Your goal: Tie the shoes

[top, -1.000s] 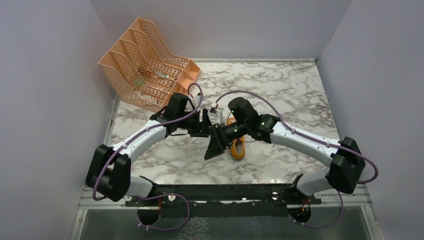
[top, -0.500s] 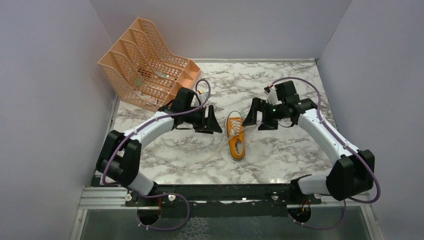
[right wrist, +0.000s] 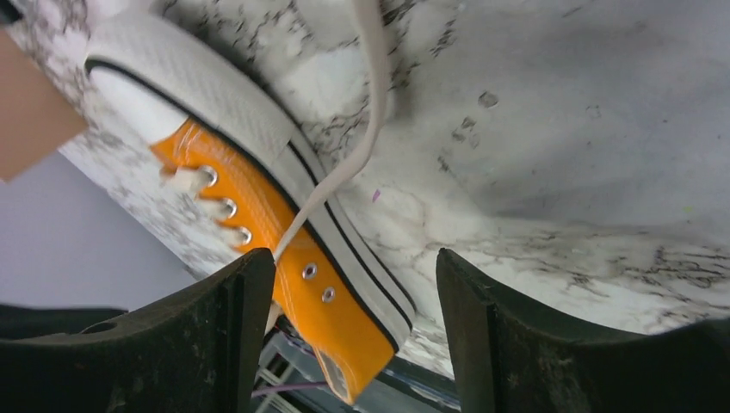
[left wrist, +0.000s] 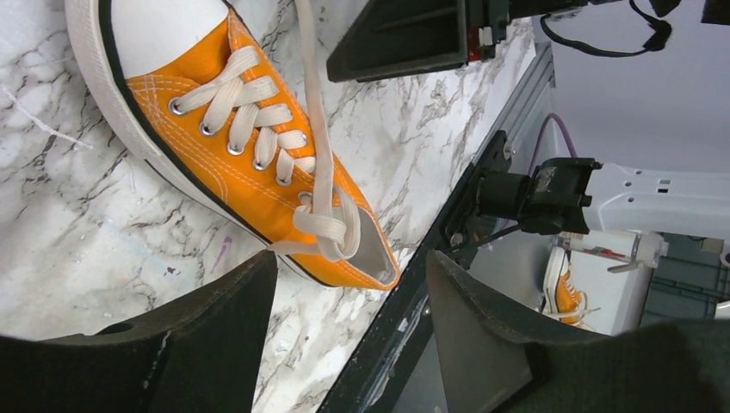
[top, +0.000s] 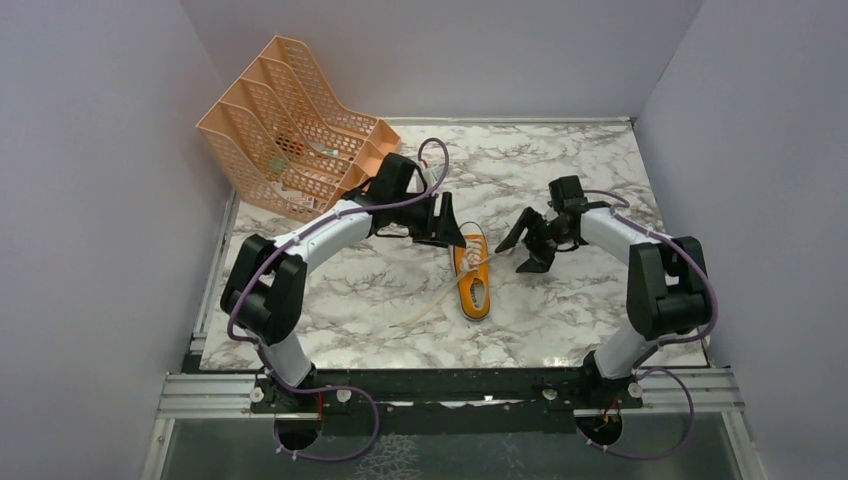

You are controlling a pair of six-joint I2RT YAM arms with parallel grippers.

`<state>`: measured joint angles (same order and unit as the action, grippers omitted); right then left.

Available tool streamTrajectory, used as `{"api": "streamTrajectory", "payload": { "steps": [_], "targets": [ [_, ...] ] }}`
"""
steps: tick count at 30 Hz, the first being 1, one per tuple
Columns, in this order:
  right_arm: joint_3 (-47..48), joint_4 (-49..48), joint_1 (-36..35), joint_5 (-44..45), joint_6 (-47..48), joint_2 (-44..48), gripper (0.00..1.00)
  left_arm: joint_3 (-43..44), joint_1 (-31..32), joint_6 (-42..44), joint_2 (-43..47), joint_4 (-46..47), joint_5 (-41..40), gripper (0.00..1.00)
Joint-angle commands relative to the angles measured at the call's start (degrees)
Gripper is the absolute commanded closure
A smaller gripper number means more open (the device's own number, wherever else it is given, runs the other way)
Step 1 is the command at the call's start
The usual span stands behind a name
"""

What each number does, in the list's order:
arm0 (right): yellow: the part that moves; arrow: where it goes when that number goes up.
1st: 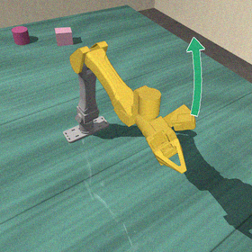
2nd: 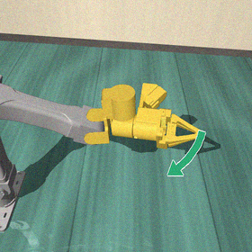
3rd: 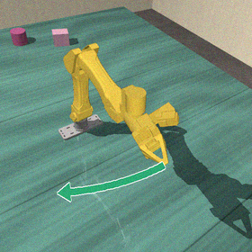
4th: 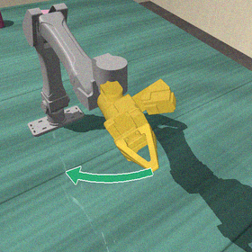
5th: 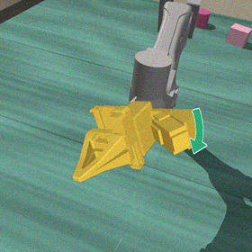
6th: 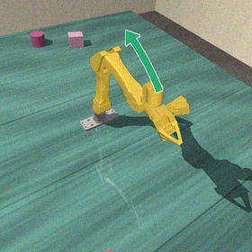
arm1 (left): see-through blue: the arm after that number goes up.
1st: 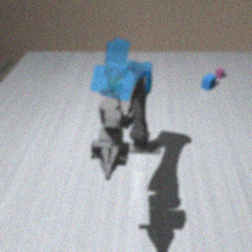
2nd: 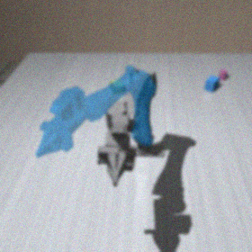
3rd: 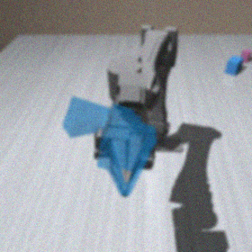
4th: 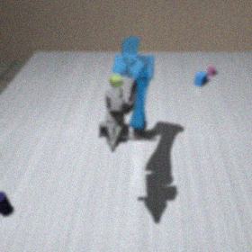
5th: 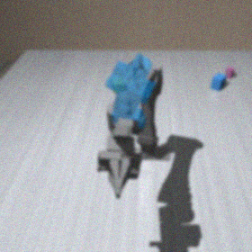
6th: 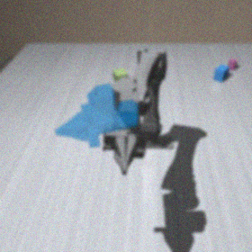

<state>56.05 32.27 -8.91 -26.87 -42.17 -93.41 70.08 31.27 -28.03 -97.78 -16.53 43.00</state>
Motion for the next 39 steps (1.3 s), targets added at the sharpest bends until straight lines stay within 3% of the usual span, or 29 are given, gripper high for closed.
{"api": "streamTrajectory", "payload": {
  "steps": [1, 3, 6, 8, 10, 11, 16, 19, 25, 27, 29, 31, 32, 34, 36, 39],
  "targets": [
    [-0.86, -7.92, -0.21, 4.25, -11.36, -2.34, 0.28, 0.52, 0.02, 2.1, 2.93, -2.78, -2.22, 0.35],
    [-0.79, -9.58, -0.22, 6.71, -13.17, -3.82, 0.3, -0.87, 0.02, 1.96, 4.5, -2.96, -2.98, 0.35],
    [-0.79, -11.69, -0.18, 7.36, -15.64, -6.32, 0.42, -2.38, 0.02, 1.83, 6.6, -3.57, -3.87, 0.35],
    [-0.93, -13.94, -0.15, 7.16, -16.12, -6.82, 0.6, -2.94, 0.02, 2.22, 7.94, -4.13, -4.68, 0.35],
    [-0.86, -16.79, -0.29, 7.4, -14.35, -5.89, 0.89, -3.37, -0.17, 2.74, 9.39, -4.67, -6.04, 0.34],
    [-0.33, -17.77, -0.25, 7.66, -12.58, -4.94, 0.98, -3.73, -0.42, 2.84, 10.15, -4.79, -6.61, 0.34],
    [4.18, -26.92, -2.59, -1.61, 7.18, 1.72, 0.99, -5.84, -3.01, 2.19, 13.12, -4.92, -8.31, 0.33],
    [7.95, -26.05, -8.13, -6.3, 16.05, 1.46, 0.99, -7.06, -4.53, 1.32, 15.14, -5.18, -10.29, 0.32],
    [11.85, -26.47, -21.05, -7.51, 18.06, -3.32, 0.99, -8.78, -5.78, -0.22, 18.65, -6.52, -13.16, 0.32],
    [14.49, -23.99, -24.6, -7.15, 18.74, -6.42, 0.95, -9.78, -5.78, -0.51, 20.54, -6.7, -14.14, 0.32],
    [20.52, -17.54, -26.94, -4.66, 21.0, -10.72, 0.85, -11.21, -5.85, -0.9, 21.91, -6.84, -14.43, 0.32],
    [26.03, -7.15, -26.97, 0.2, 21.71, -12.21, 0.63, -12.45, -5.87, -1.2, 22.83, -6.82, -14.33, 0.32],
    [28.32, -3.17, -26.48, 3.07, 21.84, -12.21, 0.45, -12.92, -5.87, -1.37, 23.14, -6.96, -14.36, 0.31],
    [35.88, 9.88, -25.38, 6.57, 24.04, -13.08, 0.29, -13.34, -5.87, -1.65, 23.4, -7.02, -14.39, 0.31],
    [38.92, 17.59, -25.29, 10.03, 25.76, -11.83, 0.21, -13.05, -5.87, -1.76, 23.13, -7.06, -14.67, 0.31],
    [32.04, 18.15, -26.0, 8.8, 22.88, -4.91, 0.17, -11.97, -6.03, -0.95, 22.31, -7.53, -15.64, 0.31]
  ]
}}
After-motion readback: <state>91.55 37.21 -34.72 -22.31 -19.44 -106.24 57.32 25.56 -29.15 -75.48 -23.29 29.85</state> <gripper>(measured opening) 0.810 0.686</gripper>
